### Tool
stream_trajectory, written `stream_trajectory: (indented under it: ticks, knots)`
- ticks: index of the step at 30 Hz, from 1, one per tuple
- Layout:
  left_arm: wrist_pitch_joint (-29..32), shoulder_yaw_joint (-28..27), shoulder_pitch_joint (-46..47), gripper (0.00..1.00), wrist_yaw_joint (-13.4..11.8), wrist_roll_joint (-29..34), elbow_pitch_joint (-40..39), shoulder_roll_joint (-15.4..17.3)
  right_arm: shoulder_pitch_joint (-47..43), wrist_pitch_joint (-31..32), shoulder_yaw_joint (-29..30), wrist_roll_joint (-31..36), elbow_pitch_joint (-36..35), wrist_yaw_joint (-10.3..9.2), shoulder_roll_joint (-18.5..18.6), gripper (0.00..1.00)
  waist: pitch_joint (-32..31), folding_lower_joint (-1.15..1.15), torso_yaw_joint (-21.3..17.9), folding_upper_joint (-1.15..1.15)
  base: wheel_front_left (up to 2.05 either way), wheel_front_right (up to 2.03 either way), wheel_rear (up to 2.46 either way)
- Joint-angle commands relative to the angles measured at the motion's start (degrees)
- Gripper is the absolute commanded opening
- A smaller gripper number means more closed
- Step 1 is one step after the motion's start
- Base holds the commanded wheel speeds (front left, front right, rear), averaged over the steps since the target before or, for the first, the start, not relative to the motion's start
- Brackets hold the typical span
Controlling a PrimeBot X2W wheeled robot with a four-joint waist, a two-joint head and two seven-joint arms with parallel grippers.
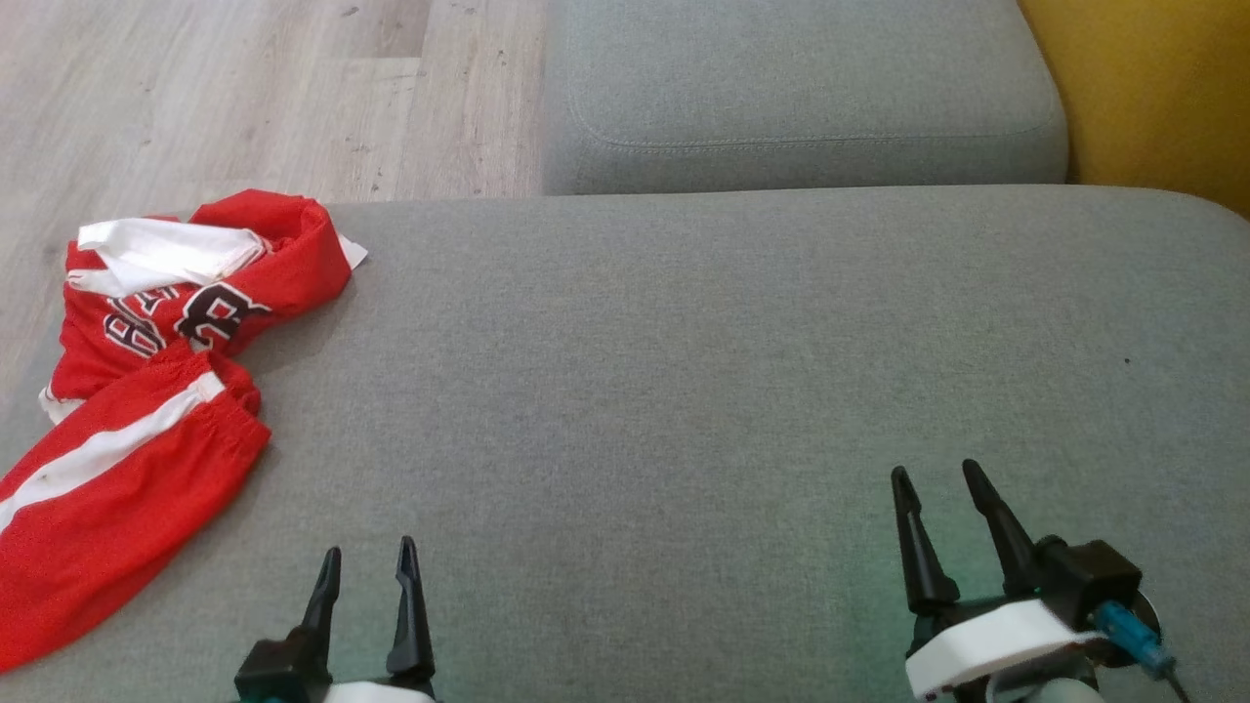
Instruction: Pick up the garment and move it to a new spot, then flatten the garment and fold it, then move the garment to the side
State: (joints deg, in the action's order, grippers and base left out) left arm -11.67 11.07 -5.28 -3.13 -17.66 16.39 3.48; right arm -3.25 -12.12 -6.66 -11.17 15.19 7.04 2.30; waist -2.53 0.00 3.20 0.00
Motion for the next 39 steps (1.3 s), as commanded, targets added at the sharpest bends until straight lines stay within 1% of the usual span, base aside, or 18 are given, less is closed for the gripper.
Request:
stream_trajectory:
  ticks: [1, 12, 31, 35, 39]
  knots:
    - [-0.99, -1.27, 1.47, 1.00, -0.71, 1.95, -1.69, 0.78, 0.65, -1.08, -1.59, 2.37, -1.73, 0.41, 0.53, 1.00, -0.03, 0.00, 0.06, 0.00, 0.00, 0.00, 0.00]
    - [-2.83, -0.89, 0.79, 1.00, -2.17, 7.42, -1.93, 1.36, 0.23, -2.88, -2.95, 10.01, -1.31, 0.45, 0.57, 1.00, -0.20, 0.00, 0.43, 0.00, 0.00, 0.00, 0.00]
    - [-2.98, -0.58, 0.74, 1.00, -2.80, 6.35, -1.55, 1.63, 0.27, -2.88, -2.90, 9.87, -0.64, 0.45, 0.57, 1.00, -0.14, 0.00, 0.60, 0.00, 0.00, 0.00, 0.00]
    - [-2.87, -0.22, 1.07, 1.00, -3.00, 6.48, -1.81, 1.73, -0.34, -2.88, -1.79, 9.85, -1.17, 0.45, 0.57, 1.00, 0.20, 0.00, 2.55, 0.00, 0.00, 0.00, 0.00]
    - [-2.65, -0.10, 1.57, 1.00, -3.23, 6.81, -2.34, 2.37, -0.81, -2.88, -0.47, 10.02, -1.59, 0.45, 0.57, 1.00, 0.71, 0.00, 7.03, 0.00, 0.00, 0.00, 0.00]
